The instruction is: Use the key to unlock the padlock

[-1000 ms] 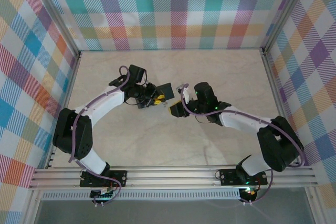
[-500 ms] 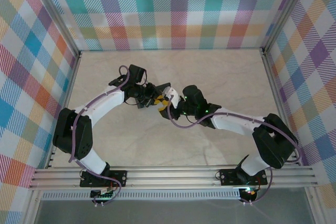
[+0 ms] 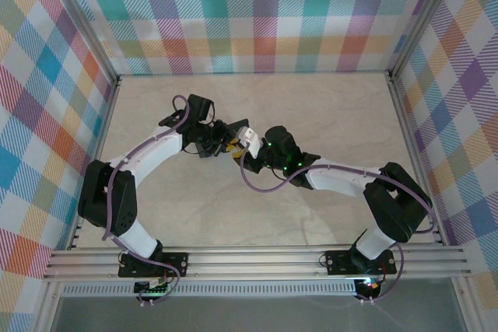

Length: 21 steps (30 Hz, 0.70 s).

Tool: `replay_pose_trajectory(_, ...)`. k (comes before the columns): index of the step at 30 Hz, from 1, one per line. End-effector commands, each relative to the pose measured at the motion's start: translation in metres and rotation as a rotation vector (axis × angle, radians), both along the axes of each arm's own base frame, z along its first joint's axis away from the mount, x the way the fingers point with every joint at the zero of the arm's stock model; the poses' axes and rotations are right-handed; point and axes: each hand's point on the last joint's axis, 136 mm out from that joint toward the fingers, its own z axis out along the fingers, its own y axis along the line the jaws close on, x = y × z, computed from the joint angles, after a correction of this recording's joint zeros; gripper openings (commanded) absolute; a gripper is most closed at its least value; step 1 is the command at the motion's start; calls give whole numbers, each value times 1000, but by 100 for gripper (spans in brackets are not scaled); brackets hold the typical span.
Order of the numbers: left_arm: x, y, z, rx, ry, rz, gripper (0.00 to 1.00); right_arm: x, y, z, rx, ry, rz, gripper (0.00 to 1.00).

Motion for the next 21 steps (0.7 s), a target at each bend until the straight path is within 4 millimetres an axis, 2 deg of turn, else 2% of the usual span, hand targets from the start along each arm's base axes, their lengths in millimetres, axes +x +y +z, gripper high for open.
replay_pose_trajectory(1, -12, -5, 23, -44, -15, -47, 14, 27, -15, 1, -34, -61, -104, 30)
replay_pose_trajectory(5, -11, -4, 20, -37, -8, -41, 14, 23, -24, -1, -37, -94, -89, 34)
replay_pose_trajectory(9, -11, -2, 21, -35, -5, -28, 13, 9, -34, -7, -37, -168, -31, 39)
replay_pose_trajectory(13, -11, -1, 24, -36, -8, -28, 13, 8, -49, -7, -4, -169, -33, 39)
replay_pose_trajectory(18, -10, -2, 24, -40, -11, -27, 13, -3, -36, 4, 52, -186, 43, 40)
replay_pose_trajectory(21, -10, -2, 24, -40, -9, -24, 13, -3, -28, 17, 86, -227, 55, 41)
